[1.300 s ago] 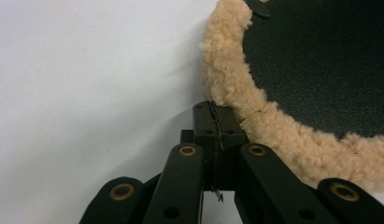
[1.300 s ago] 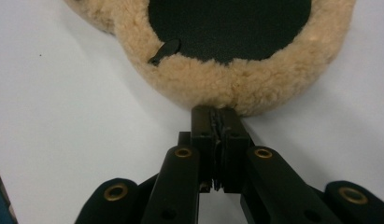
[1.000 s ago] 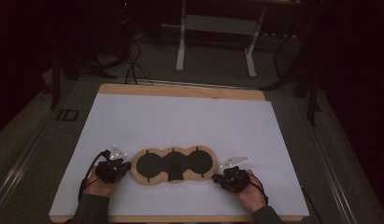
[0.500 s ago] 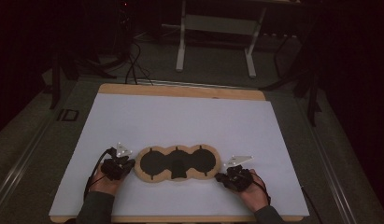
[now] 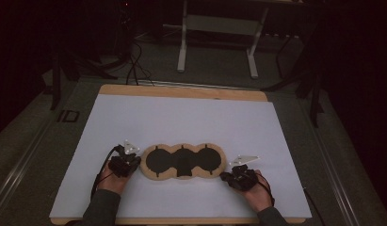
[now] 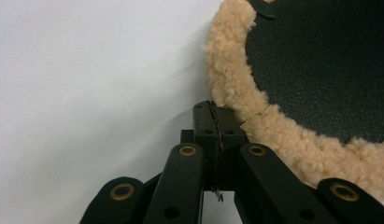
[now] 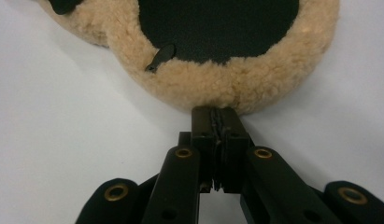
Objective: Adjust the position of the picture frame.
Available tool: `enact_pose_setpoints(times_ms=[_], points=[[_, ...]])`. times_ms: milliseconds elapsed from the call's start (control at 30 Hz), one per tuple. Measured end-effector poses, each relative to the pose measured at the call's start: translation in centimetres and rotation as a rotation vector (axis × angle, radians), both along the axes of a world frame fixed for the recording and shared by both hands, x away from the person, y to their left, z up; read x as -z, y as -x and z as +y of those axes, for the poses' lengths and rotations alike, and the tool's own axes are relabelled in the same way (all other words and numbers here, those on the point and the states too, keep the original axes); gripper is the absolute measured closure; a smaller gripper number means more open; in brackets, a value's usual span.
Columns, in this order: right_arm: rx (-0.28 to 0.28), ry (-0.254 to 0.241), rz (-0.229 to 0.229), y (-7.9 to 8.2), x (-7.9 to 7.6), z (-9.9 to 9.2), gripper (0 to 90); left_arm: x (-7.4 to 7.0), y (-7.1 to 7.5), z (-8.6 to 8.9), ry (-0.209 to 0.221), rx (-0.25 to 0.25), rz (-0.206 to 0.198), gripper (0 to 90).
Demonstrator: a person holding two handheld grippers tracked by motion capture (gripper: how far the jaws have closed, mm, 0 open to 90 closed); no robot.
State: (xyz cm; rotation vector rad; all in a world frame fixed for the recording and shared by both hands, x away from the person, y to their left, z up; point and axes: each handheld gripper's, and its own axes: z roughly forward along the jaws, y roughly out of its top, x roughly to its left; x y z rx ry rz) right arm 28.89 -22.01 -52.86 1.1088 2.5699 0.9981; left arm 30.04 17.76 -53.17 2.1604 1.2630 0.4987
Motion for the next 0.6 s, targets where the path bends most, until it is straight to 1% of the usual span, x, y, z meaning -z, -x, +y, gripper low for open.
enact_pose_setpoints(times_ms=[100,133,300,367,433,467,500,600], points=[[0.004,0.000,-0.002,0.0,0.0,0.0,87.1,0.0,-0.1,0.0,0.003,-0.002,-0.001,90.0],[0.007,0.002,-0.005,-0.1,0.0,0.0,87.1,0.1,-0.5,0.1,0.039,-0.011,0.010,90.0],[0.014,0.007,-0.012,-0.1,0.0,0.1,87.2,0.2,-1.1,0.3,0.075,-0.027,0.018,90.0],[0.020,0.006,-0.011,-0.3,0.0,0.0,87.2,0.2,-1.3,0.2,0.076,-0.032,0.018,90.0],[0.025,0.002,-0.013,-0.4,0.0,0.0,87.3,0.1,-1.7,-0.1,0.063,-0.038,0.014,90.0],[0.025,0.002,-0.013,-0.4,0.0,0.0,87.3,0.1,-1.7,-0.1,0.063,-0.038,0.014,90.0],[0.032,-0.001,-0.013,-0.5,0.0,0.0,87.3,0.1,-2.0,-0.2,0.061,-0.042,0.015,90.0],[0.041,-0.005,-0.012,-0.8,0.1,-0.1,87.3,0.2,-2.3,-0.1,0.080,-0.050,0.015,90.0]])
